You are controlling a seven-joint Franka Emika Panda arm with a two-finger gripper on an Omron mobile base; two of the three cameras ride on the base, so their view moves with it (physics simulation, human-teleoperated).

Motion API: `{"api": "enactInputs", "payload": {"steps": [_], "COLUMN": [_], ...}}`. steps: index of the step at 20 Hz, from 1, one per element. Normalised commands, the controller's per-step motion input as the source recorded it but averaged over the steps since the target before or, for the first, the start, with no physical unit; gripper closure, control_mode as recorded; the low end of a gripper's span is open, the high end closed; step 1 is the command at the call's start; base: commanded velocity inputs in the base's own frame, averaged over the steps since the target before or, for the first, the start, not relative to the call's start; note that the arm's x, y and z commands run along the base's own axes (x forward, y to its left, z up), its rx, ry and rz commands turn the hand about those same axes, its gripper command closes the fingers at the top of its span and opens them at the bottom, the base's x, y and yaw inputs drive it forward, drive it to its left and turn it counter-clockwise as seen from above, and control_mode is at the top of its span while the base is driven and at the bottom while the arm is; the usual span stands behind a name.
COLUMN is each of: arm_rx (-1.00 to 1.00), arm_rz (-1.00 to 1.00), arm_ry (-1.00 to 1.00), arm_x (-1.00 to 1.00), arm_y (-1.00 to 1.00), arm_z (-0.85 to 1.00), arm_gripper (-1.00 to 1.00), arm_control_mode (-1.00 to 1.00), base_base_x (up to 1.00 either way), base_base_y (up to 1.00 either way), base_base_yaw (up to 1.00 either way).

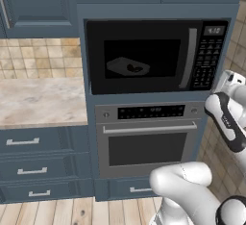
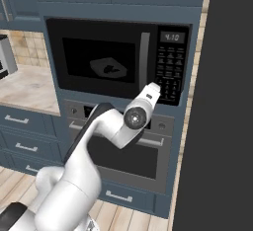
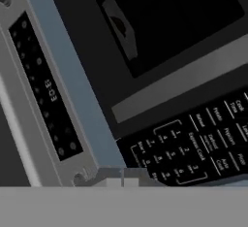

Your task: Place the tupperware containing the shrimp and carrot meal in the microwave. Close the microwave door and press the start button to reheat the meal.

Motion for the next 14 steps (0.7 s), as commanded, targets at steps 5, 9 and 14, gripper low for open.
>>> {"api": "enactInputs", "payload": {"steps": [5, 9, 14], "arm_rx": [-0.09, -0.05, -0.01], "arm_rz": [0.06, 0.04, 0.02], "arm_ry": [-0.07, -0.01, 0.0], "arm_x": [0.19, 0.29, 0.33], "arm_y": [0.0, 0.0, -0.04], "arm_z": [0.0, -0.02, 0.0], "arm_gripper": [1.0, 1.0, 1.0], "arm_control_mode": [-1.0, -1.0, -1.0], "base_base_x": [0.0, 0.0, 0.0], "base_base_y": [0.0, 0.0, 0.0], "base_base_yaw": [0.0, 0.0, 0.0]}}
